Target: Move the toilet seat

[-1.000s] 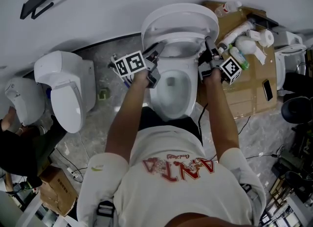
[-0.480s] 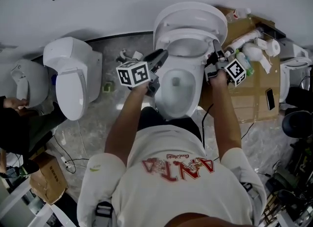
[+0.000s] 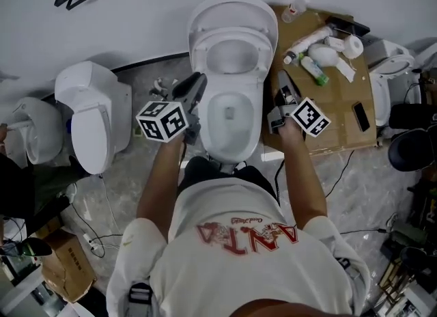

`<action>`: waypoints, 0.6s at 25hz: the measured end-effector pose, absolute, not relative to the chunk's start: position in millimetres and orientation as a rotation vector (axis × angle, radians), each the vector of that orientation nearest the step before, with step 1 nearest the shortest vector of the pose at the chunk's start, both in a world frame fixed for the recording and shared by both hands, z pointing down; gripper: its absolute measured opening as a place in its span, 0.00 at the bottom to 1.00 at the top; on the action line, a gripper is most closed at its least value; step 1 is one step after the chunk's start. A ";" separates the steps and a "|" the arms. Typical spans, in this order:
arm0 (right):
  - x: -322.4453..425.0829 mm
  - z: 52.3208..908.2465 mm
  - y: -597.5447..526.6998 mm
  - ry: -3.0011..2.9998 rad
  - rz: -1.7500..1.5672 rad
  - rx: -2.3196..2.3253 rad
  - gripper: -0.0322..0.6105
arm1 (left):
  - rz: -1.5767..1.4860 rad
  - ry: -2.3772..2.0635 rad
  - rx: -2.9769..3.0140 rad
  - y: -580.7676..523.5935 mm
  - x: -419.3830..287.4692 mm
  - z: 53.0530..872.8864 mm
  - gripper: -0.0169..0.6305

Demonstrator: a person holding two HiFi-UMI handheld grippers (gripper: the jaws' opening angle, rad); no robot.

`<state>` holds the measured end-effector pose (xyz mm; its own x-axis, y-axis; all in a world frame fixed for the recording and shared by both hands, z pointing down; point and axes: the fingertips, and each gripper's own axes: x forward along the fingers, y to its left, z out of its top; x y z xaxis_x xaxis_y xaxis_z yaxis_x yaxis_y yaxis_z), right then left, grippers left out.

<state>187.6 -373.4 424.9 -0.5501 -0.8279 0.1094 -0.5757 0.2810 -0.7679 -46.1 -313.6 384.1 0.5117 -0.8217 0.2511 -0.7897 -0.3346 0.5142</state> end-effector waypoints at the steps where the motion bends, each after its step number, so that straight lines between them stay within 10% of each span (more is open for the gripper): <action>1: 192.2 418.1 -361.2 2.279 -1.110 -1.289 0.05 | -0.051 -1.344 2.186 -304.7 -41.1 378.2 0.13; 15: 216.8 318.4 -239.5 2.674 -0.563 -1.357 0.05 | 0.032 -1.563 2.398 -196.2 -0.4 297.2 0.07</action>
